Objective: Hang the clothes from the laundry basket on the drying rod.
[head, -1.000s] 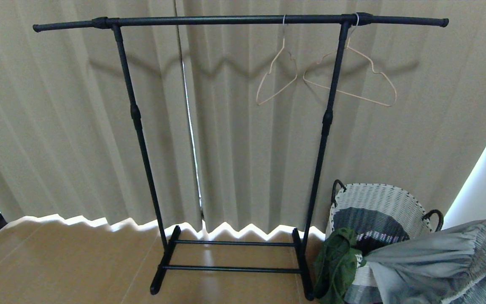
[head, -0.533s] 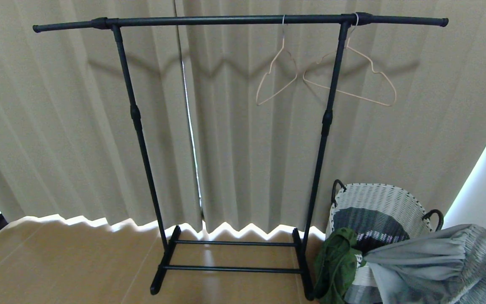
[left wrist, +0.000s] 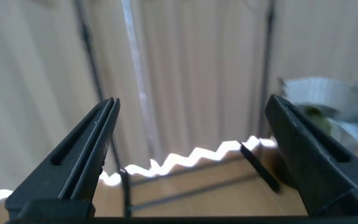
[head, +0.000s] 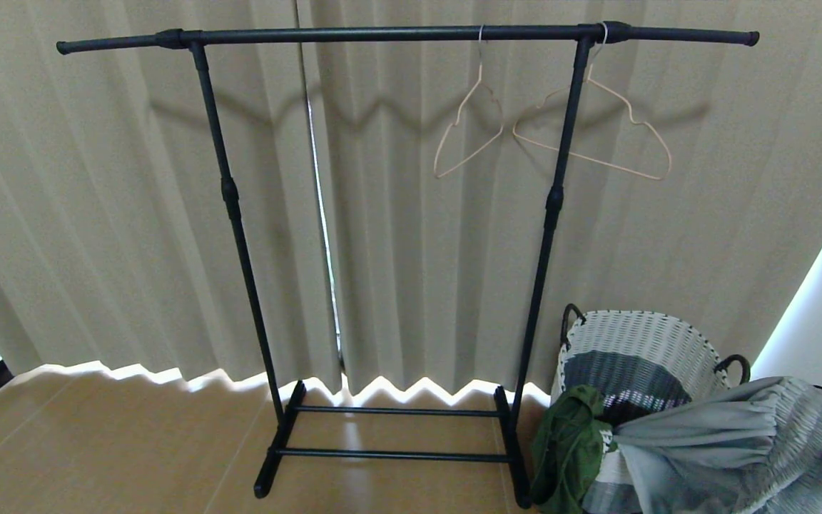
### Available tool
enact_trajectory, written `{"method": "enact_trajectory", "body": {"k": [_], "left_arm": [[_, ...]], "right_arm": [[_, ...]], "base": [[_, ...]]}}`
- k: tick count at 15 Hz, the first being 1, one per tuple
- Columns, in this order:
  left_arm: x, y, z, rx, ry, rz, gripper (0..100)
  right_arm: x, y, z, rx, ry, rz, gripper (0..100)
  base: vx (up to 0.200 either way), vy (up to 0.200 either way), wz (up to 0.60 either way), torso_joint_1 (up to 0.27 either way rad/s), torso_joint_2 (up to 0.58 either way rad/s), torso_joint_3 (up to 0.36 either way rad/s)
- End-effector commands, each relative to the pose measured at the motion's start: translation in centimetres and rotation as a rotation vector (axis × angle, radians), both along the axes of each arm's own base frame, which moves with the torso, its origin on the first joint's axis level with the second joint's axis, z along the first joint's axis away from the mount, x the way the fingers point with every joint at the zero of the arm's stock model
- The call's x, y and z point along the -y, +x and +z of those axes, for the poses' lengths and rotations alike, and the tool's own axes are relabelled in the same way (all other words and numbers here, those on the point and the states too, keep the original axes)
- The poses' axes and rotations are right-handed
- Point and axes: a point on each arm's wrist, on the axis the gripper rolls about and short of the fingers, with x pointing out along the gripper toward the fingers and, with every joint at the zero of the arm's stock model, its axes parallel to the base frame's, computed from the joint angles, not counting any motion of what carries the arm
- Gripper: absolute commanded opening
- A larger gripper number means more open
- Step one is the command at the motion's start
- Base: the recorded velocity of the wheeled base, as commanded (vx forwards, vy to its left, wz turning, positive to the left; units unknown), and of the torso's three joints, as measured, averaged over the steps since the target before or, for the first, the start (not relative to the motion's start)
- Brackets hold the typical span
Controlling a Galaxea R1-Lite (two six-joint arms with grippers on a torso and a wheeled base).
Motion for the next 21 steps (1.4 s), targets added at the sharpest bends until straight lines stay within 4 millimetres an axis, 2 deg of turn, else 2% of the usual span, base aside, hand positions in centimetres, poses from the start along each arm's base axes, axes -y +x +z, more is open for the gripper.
{"method": "enact_trajectory", "body": {"k": [1, 2, 4, 5, 6, 9, 12, 13, 14, 15, 17, 19, 21], "left_arm": [[0.2, 3.3, 1.8, -0.186, 0.014, -0.117, 100], [0.4, 4.3, 2.3, -0.211, 0.017, -0.148, 100], [1.4, 8.4, 4.4, -0.255, 0.015, -0.223, 100], [2.0, 10.3, 4.7, -0.284, 0.006, -0.246, 100], [2.4, 11.4, 4.7, -0.305, 0.006, -0.263, 100], [5.2, 16.7, 4.6, -0.371, -0.009, -0.329, 100], [9.8, 20.9, 3.6, -0.426, 0.012, -0.323, 100], [10.8, 21.3, 3.4, -0.431, 0.015, -0.326, 100], [13.4, 21.9, 2.8, -0.447, 0.032, -0.363, 100], [15.0, 22.0, 2.3, -0.462, 0.046, -0.4, 100], [17.2, 22.2, 1.4, -0.491, 0.075, -0.456, 100], [19.7, 21.9, 1.0, -0.515, 0.053, -0.525, 100], [23.0, 20.7, 0.2, -0.582, 0.014, -0.606, 100]], "right_arm": [[-0.3, 0.1, 0.2, 0.004, 0.001, 0.027, 0], [-0.3, 0.2, 0.4, 0.009, 0.002, 0.028, 0], [-0.4, 0.8, 1.3, 0.028, 0.011, 0.052, 0], [-0.5, 1.3, 1.7, 0.029, 0.016, 0.063, 0], [-0.5, 1.7, 1.9, 0.026, 0.018, 0.066, 0], [-0.7, 3.8, 4.2, 0.062, 0.088, 0.049, 0], [-2.0, 6.1, 6.0, 0.048, 0.229, 0.082, 0], [-2.2, 6.4, 6.2, 0.046, 0.246, 0.083, 0], [-2.7, 7.4, 6.9, 0.051, 0.286, 0.094, 0], [-3.1, 8.1, 7.3, 0.061, 0.301, 0.106, 0], [-3.4, 9.4, 7.0, 0.065, 0.303, 0.109, 0], [-3.7, 10.4, 6.9, 0.089, 0.307, 0.121, 0], [-4.2, 11.1, 6.9, 0.116, 0.321, 0.14, 0]], "base": [[0.0, 0.0, 0.0, 0.0, 0.0, 0.0], [0.0, 0.0, 0.0, 0.0, 0.0, 0.0], [0.0, 0.0, 0.0, 0.0, 0.0, 0.0], [0.0, 0.0, 0.0, 0.0, 0.0, 0.0], [0.0, 0.0, 0.0, 0.0, 0.0, 0.0], [0.0, 0.0, 0.0, 0.0, 0.0, 0.0], [0.0, 0.0, 0.0, 0.0, 0.0, 0.0], [0.0, 0.0, 0.0, 0.0, 0.0, 0.0], [0.0, 0.0, 0.0, 0.0, 0.0, 0.0], [0.0, 0.0, 0.0, 0.0, 0.0, 0.0], [0.0, 0.0, 0.0, 0.0, 0.0, 0.0], [0.0, 0.0, 0.0, 0.0, 0.0, 0.0], [0.0, 0.0, 0.0, 0.0, 0.0, 0.0]]}}
